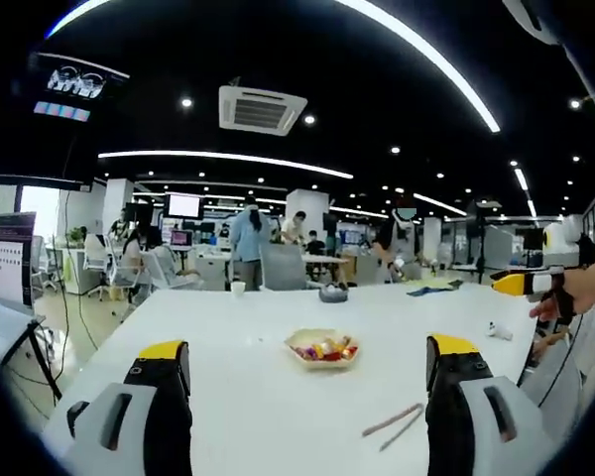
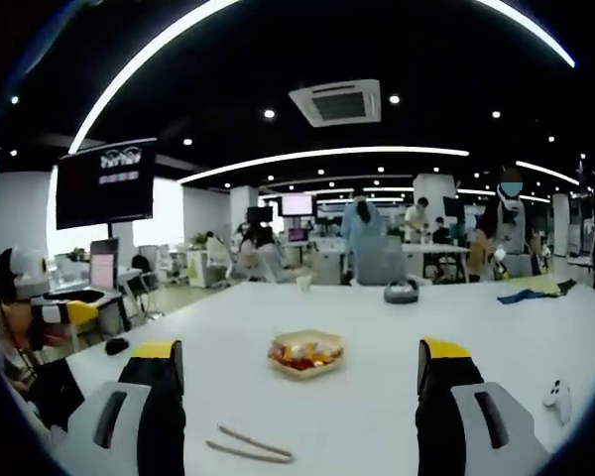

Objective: Place the target food into the container with the food tongs after gripping and lifting it, then release it inside without dropping or visibly crushing the food.

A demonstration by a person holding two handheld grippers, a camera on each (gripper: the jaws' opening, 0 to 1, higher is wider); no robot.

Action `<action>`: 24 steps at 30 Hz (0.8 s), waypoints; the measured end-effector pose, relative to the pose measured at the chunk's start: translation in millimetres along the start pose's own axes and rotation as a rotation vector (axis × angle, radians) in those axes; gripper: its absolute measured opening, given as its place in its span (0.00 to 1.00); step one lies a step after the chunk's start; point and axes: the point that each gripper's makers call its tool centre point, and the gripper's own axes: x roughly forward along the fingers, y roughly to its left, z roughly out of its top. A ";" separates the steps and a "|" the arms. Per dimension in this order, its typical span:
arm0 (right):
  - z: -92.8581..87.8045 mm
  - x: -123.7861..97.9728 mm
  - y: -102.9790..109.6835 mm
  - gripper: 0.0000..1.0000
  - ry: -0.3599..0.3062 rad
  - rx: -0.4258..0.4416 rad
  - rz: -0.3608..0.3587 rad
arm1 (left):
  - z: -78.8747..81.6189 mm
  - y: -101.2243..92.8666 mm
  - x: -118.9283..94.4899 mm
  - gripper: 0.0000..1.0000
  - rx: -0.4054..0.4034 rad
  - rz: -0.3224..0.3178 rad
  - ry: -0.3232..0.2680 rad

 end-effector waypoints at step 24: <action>-12.5 -10.9 -34.9 0.98 -0.002 0.067 -0.012 | -4.5 -14.9 0.4 0.99 0.009 0.034 0.033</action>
